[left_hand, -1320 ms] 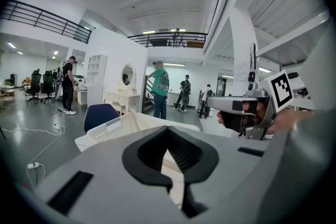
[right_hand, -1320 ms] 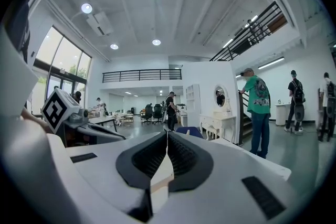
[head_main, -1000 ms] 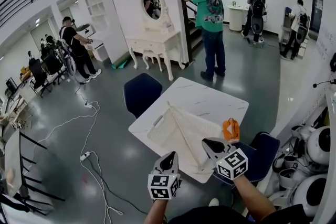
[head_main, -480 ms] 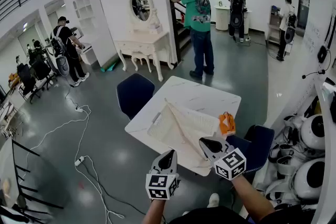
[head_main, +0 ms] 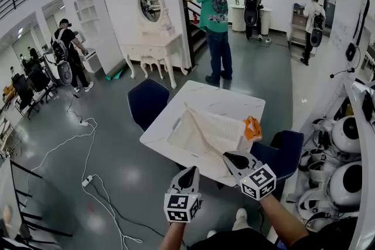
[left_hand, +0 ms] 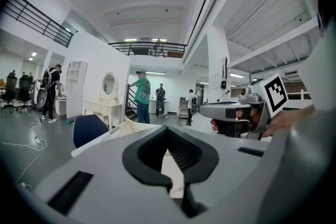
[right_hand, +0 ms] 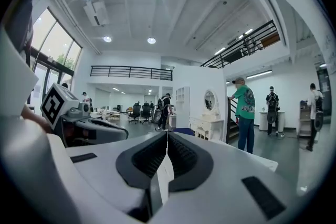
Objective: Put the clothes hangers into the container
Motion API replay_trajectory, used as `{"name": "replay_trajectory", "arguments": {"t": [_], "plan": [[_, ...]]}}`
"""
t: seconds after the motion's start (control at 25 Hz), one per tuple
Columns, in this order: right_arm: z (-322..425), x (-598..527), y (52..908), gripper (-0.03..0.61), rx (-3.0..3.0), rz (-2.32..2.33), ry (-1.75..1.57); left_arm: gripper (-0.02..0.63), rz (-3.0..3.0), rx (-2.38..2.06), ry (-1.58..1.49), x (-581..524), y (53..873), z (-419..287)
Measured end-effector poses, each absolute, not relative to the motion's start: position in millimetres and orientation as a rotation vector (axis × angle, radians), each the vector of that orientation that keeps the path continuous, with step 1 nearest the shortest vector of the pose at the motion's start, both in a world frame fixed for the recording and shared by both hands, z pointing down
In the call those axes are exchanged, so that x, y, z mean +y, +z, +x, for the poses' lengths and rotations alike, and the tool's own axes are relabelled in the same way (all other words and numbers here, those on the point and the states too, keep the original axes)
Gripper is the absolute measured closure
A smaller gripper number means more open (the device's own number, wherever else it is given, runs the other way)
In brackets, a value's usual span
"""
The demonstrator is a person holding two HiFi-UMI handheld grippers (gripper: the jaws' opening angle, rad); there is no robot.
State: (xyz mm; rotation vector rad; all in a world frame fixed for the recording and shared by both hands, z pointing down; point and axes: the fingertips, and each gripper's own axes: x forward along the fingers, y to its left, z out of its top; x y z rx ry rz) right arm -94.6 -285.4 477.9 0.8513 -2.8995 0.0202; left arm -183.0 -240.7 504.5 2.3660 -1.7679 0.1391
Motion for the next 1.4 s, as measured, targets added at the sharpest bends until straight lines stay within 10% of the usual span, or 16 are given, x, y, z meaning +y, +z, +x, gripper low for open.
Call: {"name": "replay_trajectory", "arguments": {"t": [1.4], "plan": [[-43, -213, 468, 0.557, -2.859, 1.032, -0.004, 0.609, 2.538, -1.665, 0.175, -186, 488, -129]]}}
